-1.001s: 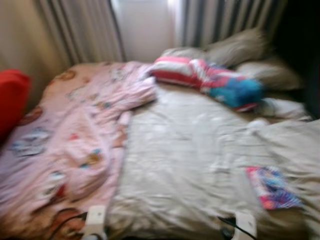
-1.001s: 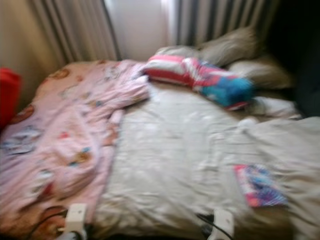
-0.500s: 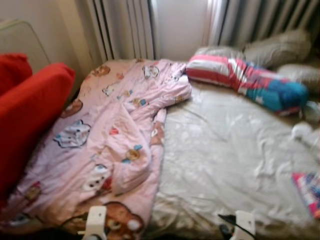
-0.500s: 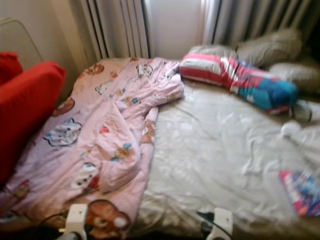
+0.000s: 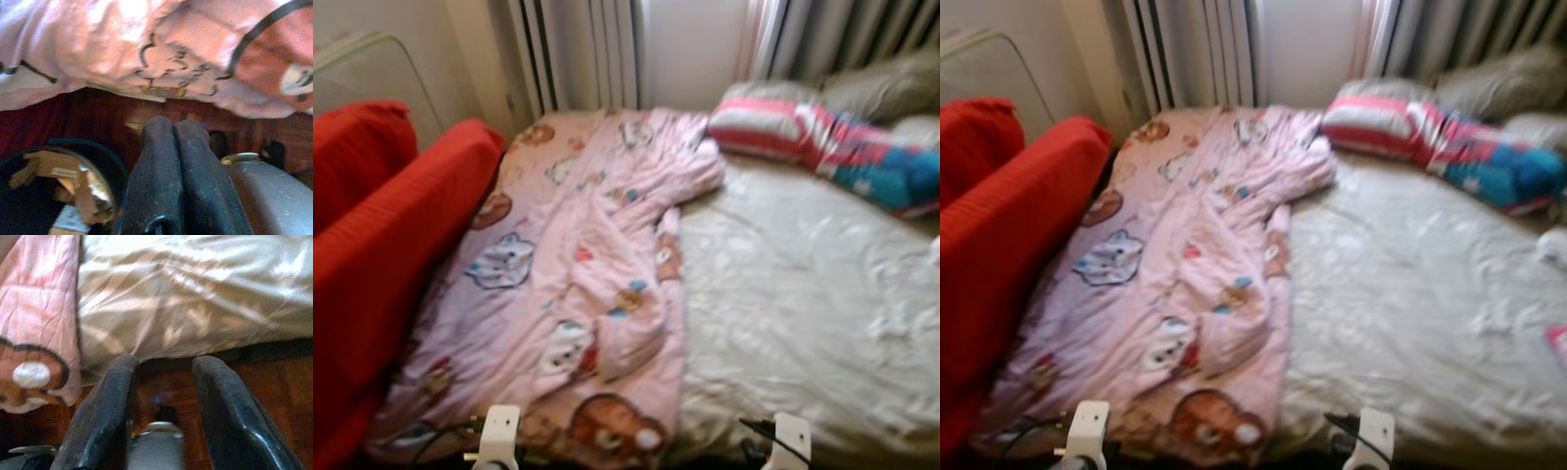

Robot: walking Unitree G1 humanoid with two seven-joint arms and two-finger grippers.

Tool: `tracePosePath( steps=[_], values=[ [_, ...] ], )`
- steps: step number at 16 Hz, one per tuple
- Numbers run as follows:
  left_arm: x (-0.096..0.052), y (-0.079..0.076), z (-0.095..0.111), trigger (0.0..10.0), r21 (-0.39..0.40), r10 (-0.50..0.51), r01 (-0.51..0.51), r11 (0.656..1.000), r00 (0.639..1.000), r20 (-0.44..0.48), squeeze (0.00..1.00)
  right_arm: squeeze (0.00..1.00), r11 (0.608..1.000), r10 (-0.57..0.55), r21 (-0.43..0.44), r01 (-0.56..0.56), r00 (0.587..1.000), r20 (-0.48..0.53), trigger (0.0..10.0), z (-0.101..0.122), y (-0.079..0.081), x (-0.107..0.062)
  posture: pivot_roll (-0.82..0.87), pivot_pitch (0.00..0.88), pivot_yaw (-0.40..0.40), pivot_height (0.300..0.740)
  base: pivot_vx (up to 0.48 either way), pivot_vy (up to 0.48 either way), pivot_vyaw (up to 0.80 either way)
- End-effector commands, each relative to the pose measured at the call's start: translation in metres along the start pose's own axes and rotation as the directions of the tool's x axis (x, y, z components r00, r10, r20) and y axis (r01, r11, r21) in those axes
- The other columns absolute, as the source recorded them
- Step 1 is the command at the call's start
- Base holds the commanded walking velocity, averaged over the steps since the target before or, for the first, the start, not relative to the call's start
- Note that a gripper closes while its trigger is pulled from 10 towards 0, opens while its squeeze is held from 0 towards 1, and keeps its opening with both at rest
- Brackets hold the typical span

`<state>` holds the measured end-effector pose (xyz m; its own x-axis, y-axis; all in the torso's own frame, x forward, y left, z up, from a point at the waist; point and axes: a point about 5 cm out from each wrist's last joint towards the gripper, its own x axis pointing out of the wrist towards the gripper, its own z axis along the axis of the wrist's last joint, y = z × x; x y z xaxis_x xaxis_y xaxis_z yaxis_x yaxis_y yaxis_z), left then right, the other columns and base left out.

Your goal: Clean up the room

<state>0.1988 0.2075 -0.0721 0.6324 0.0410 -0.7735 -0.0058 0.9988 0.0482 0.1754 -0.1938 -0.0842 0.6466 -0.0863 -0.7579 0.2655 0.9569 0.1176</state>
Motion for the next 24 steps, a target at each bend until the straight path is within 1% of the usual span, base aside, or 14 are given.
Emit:
tracePosePath(
  steps=[1,5,9,11,15,18,22,24],
  values=[
    [-0.001,-0.003,-0.005,10.0,0.019,-0.01,0.011,1.0,1.0,-0.019,0.0,0.0,1.0,-0.015,0.003,0.015,1.0,-0.006,10.0,-0.002,-0.004,-0.001,0.0,0.045,0.035,0.74,0.0,0.0,0.0],
    [-0.001,-0.005,-0.007,10.0,0.021,-0.013,0.014,1.0,1.0,-0.028,0.0,0.0,1.0,-0.014,0.002,0.014,1.0,-0.006,10.0,-0.003,-0.005,-0.001,0.01,0.044,0.033,0.74,0.0,0.062,0.0],
    [-0.001,-0.006,-0.008,10.0,0.024,-0.013,0.014,1.0,0.999,-0.03,0.0,0.0,1.0,-0.01,0.001,0.01,1.0,-0.001,10.0,-0.001,-0.004,-0.001,0.01,0.046,0.032,0.74,0.0,0.437,0.0],
    [-0.001,-0.007,-0.008,10.0,0.036,-0.017,0.018,0.999,0.999,-0.03,0.0,0.0,1.0,-0.007,0.002,0.007,1.0,0.003,10.0,-0.001,-0.003,-0.001,0.01,0.046,0.034,0.74,0.0,0.0,0.0],
    [-0.001,-0.006,-0.009,10.0,0.022,-0.018,0.019,1.0,0.999,-0.029,0.0,0.0,1.0,-0.004,0.005,0.003,1.0,0.012,10.0,0.001,-0.002,0.0,0.01,0.049,0.038,0.74,0.0,0.0,0.0],
    [-0.002,-0.004,-0.013,10.0,0.023,-0.013,0.014,1.0,0.999,-0.049,0.0,0.0,1.0,-0.004,0.016,0.003,0.999,0.035,10.0,0.006,0.0,0.001,0.01,0.052,0.04,0.74,0.0,0.0,0.0],
    [-0.003,0.0,-0.013,10.0,0.046,-0.007,0.009,0.999,0.999,-0.043,0.0,0.0,1.0,-0.001,0.018,0.0,0.999,0.047,10.0,0.01,0.001,0.002,0.02,0.053,0.039,0.74,0.0,0.0,0.0],
    [-0.002,0.0,-0.011,10.0,0.051,-0.008,0.01,0.999,0.999,-0.035,0.0,0.0,1.0,0.001,0.016,-0.002,0.999,0.047,10.0,0.01,0.002,0.002,0.02,0.056,0.037,0.74,0.249,-0.306,0.0]
  ],
)
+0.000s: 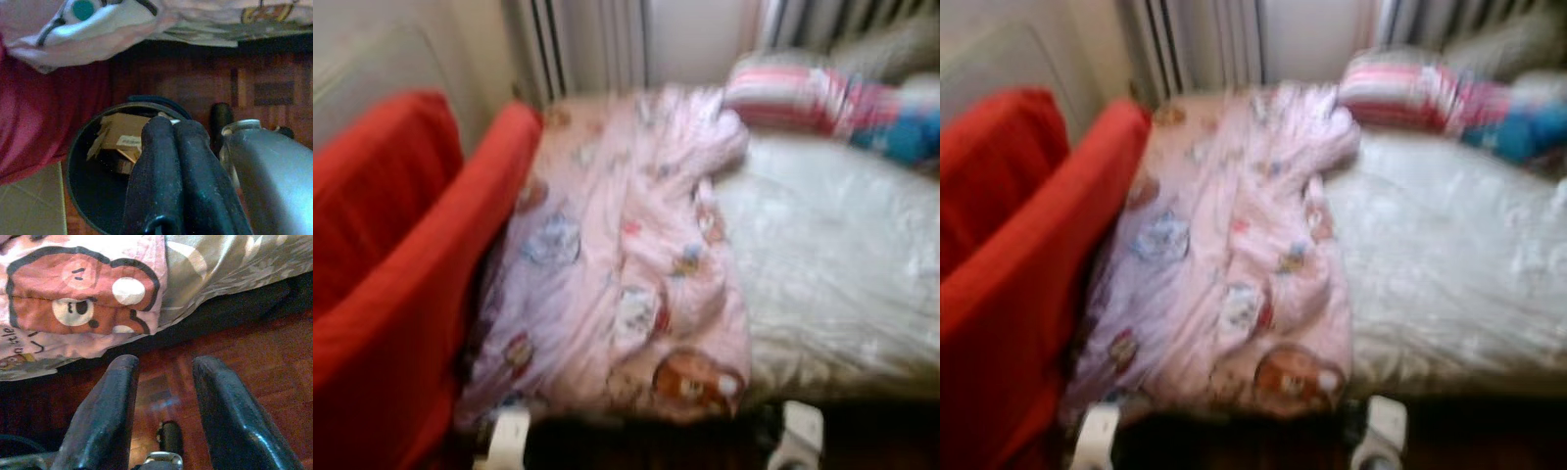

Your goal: Clean up the room

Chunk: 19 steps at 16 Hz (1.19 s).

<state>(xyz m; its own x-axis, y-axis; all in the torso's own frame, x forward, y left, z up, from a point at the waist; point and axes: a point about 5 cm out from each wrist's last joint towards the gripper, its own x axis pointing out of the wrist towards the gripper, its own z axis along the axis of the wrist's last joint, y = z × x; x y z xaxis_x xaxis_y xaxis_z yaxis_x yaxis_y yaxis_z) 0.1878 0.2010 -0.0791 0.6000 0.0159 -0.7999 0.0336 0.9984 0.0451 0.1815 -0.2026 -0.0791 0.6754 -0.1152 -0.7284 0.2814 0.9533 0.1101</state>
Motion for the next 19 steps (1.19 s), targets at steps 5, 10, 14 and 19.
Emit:
tracePosePath(
  steps=[5,10,14,19],
  values=[
    [0.001,0.003,0.009,10.0,0.028,0.012,-0.013,1.0,0.999,0.036,0.0,0.0,1.0,0.014,0.008,-0.014,1.0,-0.004,10.0,-0.002,0.007,0.0,0.02,0.06,0.036,0.74,0.0,-0.429,0.0],
    [0.002,0.001,0.015,10.0,0.014,0.014,-0.015,1.0,0.998,0.062,0.0,0.0,1.0,0.013,0.008,-0.013,1.0,0.003,10.0,0.0,0.007,0.001,0.02,0.062,0.032,0.74,0.048,-0.049,0.0],
    [0.002,0.0,0.017,10.0,0.016,0.015,-0.016,1.0,0.997,0.069,0.0,0.0,1.0,0.014,0.001,-0.014,1.0,0.021,10.0,0.003,0.006,0.001,0.02,0.057,0.031,0.74,0.0,0.0,0.0],
    [0.002,0.0,0.019,10.0,0.022,0.014,-0.016,1.0,0.997,0.076,0.0,0.0,1.0,0.011,-0.003,-0.011,0.999,0.039,10.0,0.007,0.005,0.002,0.01,0.029,0.033,0.74,0.0,0.0,0.0]
  ],
)
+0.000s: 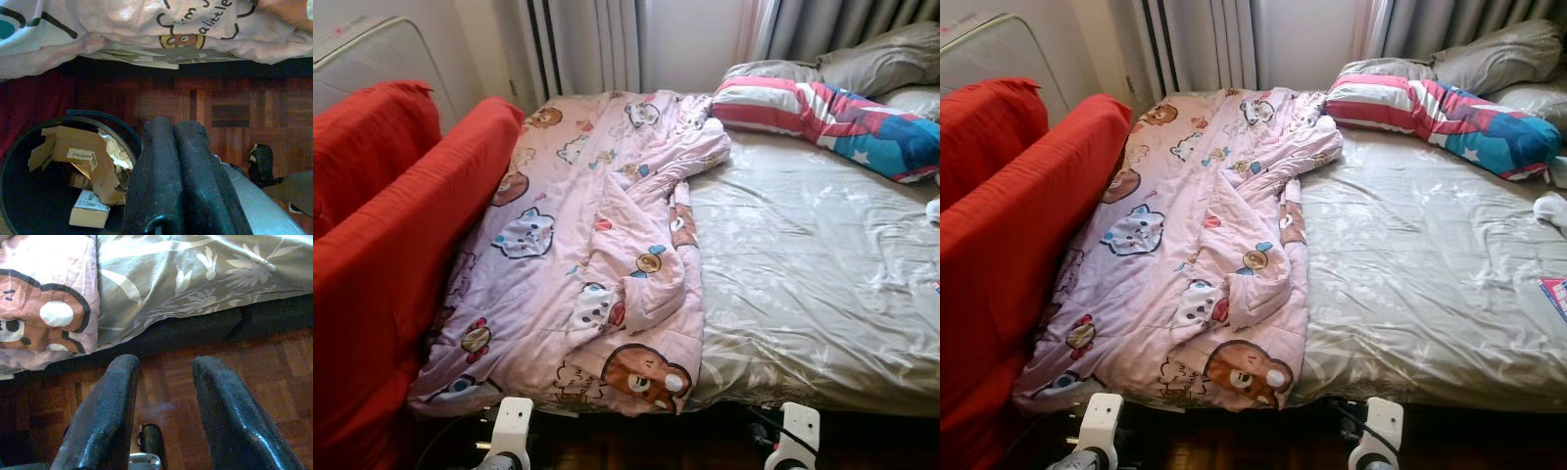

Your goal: Clean up the room

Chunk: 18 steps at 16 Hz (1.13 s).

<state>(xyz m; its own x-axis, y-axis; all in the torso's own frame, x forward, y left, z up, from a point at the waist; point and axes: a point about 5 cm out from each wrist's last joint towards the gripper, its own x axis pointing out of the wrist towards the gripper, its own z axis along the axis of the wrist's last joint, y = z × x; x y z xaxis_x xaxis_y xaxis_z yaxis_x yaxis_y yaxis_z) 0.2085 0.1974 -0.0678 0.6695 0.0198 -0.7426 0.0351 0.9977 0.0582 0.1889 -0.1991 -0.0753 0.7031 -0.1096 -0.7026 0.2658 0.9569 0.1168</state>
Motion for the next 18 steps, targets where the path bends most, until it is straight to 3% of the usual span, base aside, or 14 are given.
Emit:
tracePosePath(
  steps=[1,18],
  values=[
    [-0.0012,0.0032,-0.0039,10.0,0.012,0.007,-0.007,1.0,1.0,-0.01,0.0,0.0,1.0,-0.008,-0.001,0.008,1.0,0.001,10.0,0.0003,-0.0006,0.0,0.01,0.026,0.034,0.74,0.0,0.0,0.0],
    [-0.0016,0.008,-0.0035,10.0,-0.021,0.023,-0.023,1.0,1.0,-0.009,0.0,0.0,1.0,-0.018,0.0,0.018,1.0,-0.007,10.0,-0.0029,0.0011,-0.0006,0.01,0.073,0.038,0.74,0.229,0.0,0.0]
  ],
)
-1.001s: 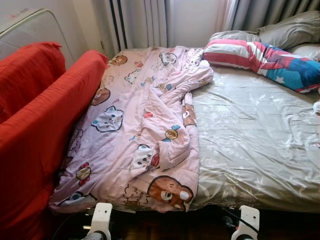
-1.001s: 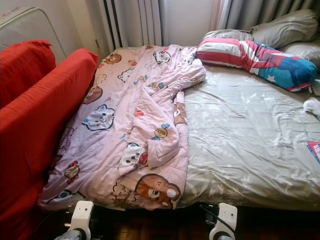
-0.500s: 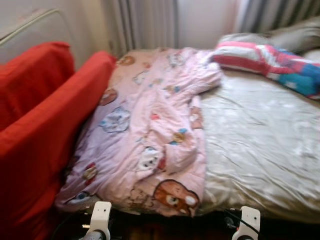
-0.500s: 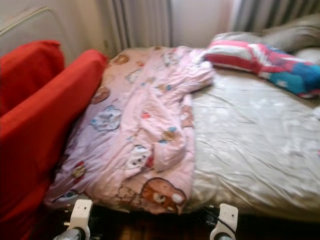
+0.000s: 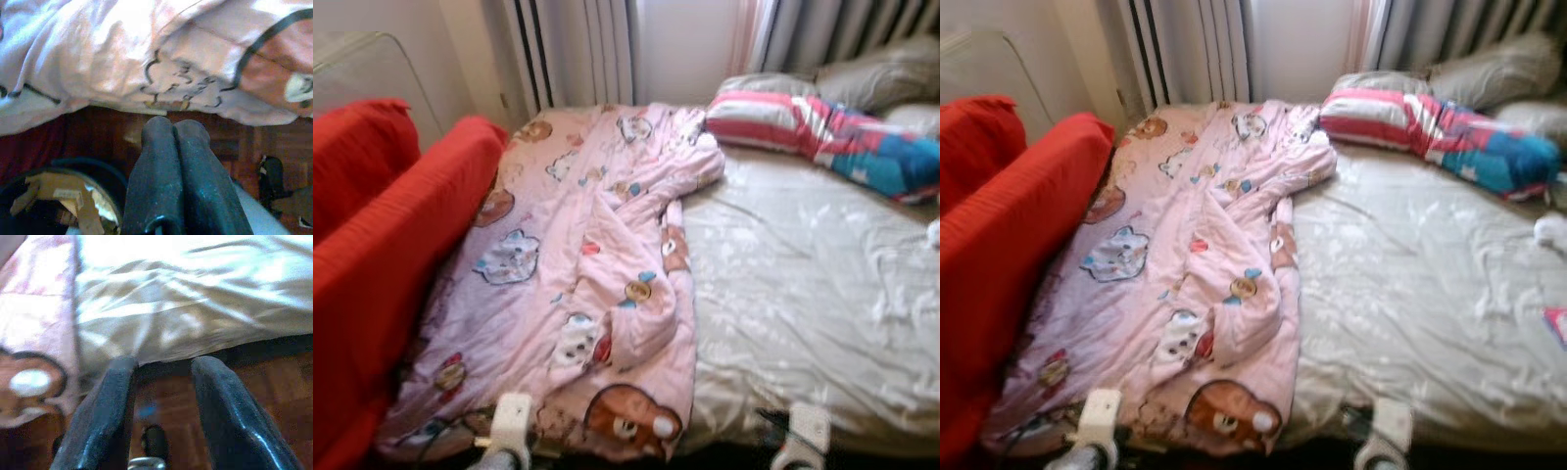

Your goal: Clean up the room

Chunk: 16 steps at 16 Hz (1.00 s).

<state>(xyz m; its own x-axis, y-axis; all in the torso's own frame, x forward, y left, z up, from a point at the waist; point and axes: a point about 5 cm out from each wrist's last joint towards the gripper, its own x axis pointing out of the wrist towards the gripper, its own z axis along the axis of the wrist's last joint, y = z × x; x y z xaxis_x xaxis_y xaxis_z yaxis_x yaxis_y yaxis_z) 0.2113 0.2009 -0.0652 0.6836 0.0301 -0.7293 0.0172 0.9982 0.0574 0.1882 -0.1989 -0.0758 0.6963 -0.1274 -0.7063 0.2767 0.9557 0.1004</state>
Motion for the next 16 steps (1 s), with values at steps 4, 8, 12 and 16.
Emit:
tracePosePath(
  steps=[4,8,12,16],
  values=[
    [-0.0007,0.0019,-0.0028,10.0,-0.002,0.006,-0.006,1.0,1.0,-0.012,0.0,0.0,1.0,0.002,0.01,-0.002,1.0,0.017,10.0,0.0032,0.0006,0.0007,0.0,0.088,0.04,0.74,0.067,0.0,0.0],
    [-0.0013,0.002,-0.0048,10.0,-0.007,0.006,-0.006,1.0,1.0,-0.014,0.0,0.0,1.0,0.004,0.012,-0.004,1.0,0.016,10.0,0.0024,0.001,0.0005,0.0,0.09,0.041,0.74,0.0,0.0,0.0],
    [-0.0018,0.0031,-0.0066,10.0,-0.008,0.009,-0.009,1.0,1.0,-0.02,0.0,0.0,1.0,0.009,0.015,-0.009,1.0,0.014,10.0,0.0009,0.0022,0.0001,0.01,0.083,0.043,0.74,0.0,0.0,0.0],
    [-0.0016,0.0012,-0.0068,10.0,-0.007,0.007,-0.007,1.0,1.0,-0.022,0.0,0.0,1.0,0.013,0.013,-0.013,1.0,0.014,10.0,0.0004,0.0029,-0.0001,0.01,0.074,0.045,0.74,0.0,0.0,0.0]
  ],
)
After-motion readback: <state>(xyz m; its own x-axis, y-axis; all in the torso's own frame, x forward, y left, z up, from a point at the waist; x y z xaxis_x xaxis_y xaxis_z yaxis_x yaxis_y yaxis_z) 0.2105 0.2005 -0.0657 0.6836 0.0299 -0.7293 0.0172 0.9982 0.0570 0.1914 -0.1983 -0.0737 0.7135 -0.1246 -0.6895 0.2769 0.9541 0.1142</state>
